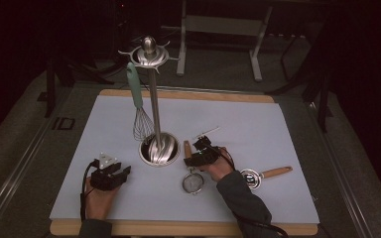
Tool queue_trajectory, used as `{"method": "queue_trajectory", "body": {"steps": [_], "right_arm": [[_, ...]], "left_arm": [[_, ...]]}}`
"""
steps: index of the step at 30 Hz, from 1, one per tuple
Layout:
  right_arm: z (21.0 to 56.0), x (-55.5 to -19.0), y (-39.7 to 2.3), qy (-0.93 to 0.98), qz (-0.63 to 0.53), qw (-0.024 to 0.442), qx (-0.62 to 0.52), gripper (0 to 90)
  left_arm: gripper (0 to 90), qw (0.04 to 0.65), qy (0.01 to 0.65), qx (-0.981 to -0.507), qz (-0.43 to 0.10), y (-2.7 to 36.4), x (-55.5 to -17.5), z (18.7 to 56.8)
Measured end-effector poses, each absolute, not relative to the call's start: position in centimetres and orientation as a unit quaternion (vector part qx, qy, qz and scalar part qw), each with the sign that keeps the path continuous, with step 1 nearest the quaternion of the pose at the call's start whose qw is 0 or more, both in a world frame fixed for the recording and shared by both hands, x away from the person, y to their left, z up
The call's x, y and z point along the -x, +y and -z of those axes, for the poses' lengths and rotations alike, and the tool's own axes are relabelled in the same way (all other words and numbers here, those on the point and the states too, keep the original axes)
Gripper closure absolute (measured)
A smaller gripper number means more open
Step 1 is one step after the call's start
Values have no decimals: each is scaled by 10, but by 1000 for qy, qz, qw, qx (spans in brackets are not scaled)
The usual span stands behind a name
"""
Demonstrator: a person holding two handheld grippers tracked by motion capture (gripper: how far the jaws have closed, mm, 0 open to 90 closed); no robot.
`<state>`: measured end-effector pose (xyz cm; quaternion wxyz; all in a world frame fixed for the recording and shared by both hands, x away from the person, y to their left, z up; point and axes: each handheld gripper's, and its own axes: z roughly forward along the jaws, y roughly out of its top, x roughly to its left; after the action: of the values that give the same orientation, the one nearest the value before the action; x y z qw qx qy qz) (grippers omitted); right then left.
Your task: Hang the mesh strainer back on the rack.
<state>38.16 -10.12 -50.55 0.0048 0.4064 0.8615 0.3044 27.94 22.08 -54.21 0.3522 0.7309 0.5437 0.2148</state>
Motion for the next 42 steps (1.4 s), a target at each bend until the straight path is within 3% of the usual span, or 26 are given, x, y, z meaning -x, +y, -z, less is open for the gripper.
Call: {"method": "queue_trajectory", "body": {"steps": [14, 23, 37, 42], "right_arm": [[501, -378, -97, 866, -302, -36, -397, 594], [513, -386, -95, 856, -287, -76, -422, 566], [504, -381, -81, 872, -279, -84, -393, 683], [500, -377, -78, 876, -278, -65, -388, 712]], "left_arm": [[569, 350, 542, -733, -216, 220, -279, 542], [567, 350, 542, -733, -216, 220, -279, 542], [560, 350, 541, -733, -216, 220, -279, 542], [560, 350, 541, -733, -216, 220, -279, 542]]}}
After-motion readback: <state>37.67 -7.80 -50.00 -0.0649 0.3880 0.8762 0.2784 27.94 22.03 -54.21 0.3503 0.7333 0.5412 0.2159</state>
